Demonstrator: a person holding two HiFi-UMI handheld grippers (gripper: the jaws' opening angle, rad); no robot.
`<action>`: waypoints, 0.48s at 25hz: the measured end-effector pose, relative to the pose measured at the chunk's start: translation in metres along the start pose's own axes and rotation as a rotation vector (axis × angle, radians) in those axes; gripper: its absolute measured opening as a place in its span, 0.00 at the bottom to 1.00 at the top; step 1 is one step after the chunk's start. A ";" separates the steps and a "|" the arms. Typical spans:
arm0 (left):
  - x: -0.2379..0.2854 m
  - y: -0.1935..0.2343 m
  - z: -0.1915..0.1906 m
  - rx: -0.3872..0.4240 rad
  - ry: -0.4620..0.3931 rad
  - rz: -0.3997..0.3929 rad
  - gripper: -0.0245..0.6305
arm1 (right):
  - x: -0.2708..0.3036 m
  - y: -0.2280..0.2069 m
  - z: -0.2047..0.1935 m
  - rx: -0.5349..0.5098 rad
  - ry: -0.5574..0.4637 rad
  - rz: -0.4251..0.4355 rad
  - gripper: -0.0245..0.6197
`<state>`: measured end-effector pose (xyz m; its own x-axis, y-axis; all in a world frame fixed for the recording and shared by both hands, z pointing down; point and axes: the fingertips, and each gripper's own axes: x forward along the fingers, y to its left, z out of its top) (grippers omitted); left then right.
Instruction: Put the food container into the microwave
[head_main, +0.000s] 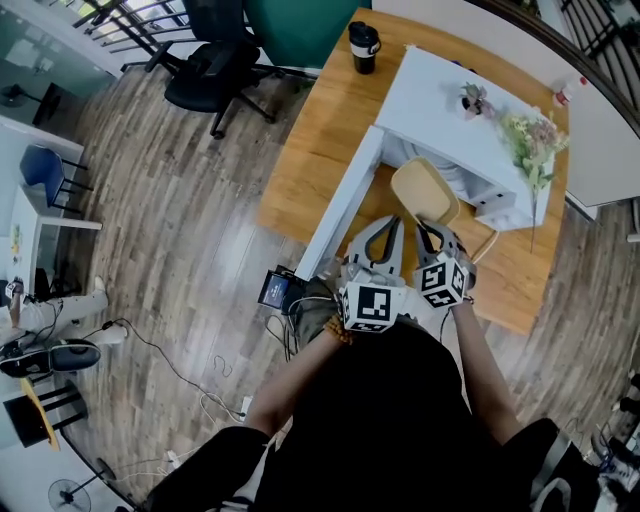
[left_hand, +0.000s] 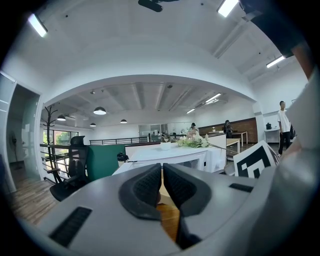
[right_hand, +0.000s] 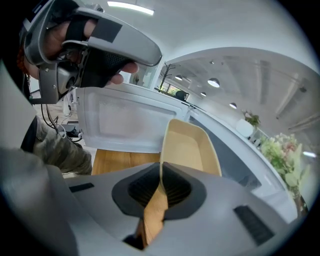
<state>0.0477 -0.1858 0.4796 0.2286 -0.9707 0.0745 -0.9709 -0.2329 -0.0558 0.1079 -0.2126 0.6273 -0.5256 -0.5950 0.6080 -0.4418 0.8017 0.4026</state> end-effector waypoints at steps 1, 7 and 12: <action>0.000 0.000 0.000 0.001 0.000 0.001 0.09 | 0.002 -0.002 -0.002 -0.001 0.003 -0.001 0.07; 0.003 -0.005 -0.002 0.010 0.013 -0.022 0.09 | 0.012 -0.015 -0.008 -0.007 0.020 -0.013 0.07; 0.004 -0.007 -0.002 0.025 0.014 -0.035 0.09 | 0.023 -0.020 -0.014 -0.024 0.033 -0.010 0.07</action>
<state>0.0550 -0.1879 0.4825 0.2616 -0.9609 0.0905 -0.9601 -0.2687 -0.0776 0.1143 -0.2417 0.6430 -0.4968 -0.6014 0.6257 -0.4290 0.7969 0.4253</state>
